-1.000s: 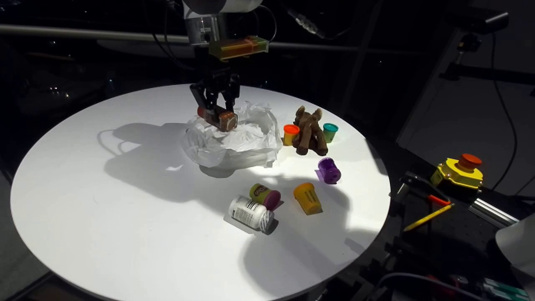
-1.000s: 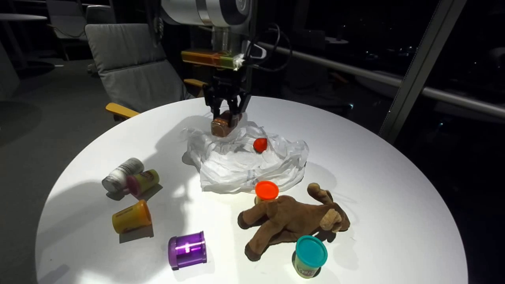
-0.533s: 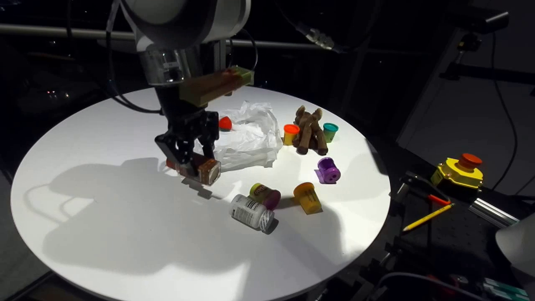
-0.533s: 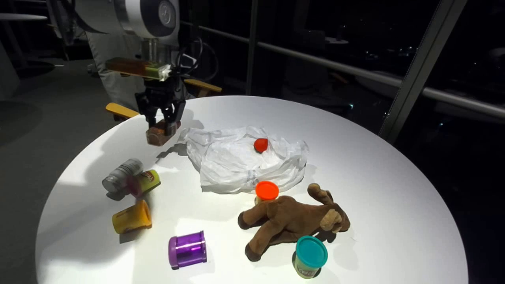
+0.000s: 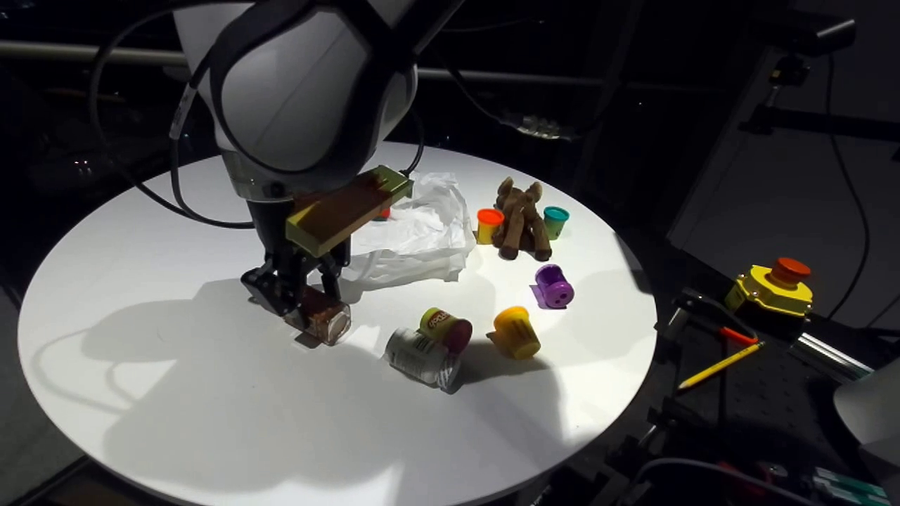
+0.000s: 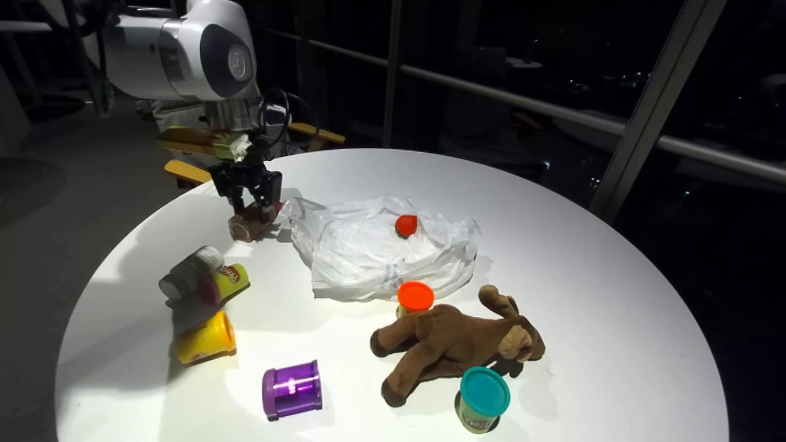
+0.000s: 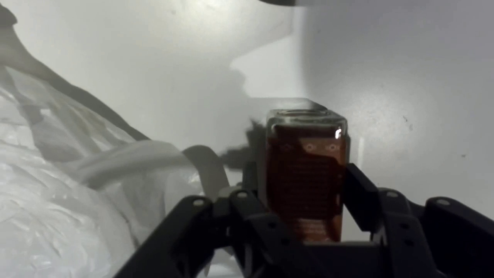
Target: Remove the things from the plastic and put them on the table
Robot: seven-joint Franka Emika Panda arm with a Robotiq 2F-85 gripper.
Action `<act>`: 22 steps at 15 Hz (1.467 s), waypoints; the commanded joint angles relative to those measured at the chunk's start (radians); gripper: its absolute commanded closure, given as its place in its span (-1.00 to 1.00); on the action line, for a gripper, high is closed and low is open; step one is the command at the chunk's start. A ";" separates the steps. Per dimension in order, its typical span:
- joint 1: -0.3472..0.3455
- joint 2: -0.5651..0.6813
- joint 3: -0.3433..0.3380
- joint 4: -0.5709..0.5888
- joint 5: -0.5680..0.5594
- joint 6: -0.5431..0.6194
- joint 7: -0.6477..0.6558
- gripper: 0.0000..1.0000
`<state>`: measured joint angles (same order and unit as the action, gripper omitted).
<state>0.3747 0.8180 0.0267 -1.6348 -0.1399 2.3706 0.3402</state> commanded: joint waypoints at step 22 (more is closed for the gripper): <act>-0.302 0.176 -0.115 0.384 0.225 -0.132 0.194 -1.00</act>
<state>0.0670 0.9247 -0.0737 -1.3536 0.0649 2.2670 0.4961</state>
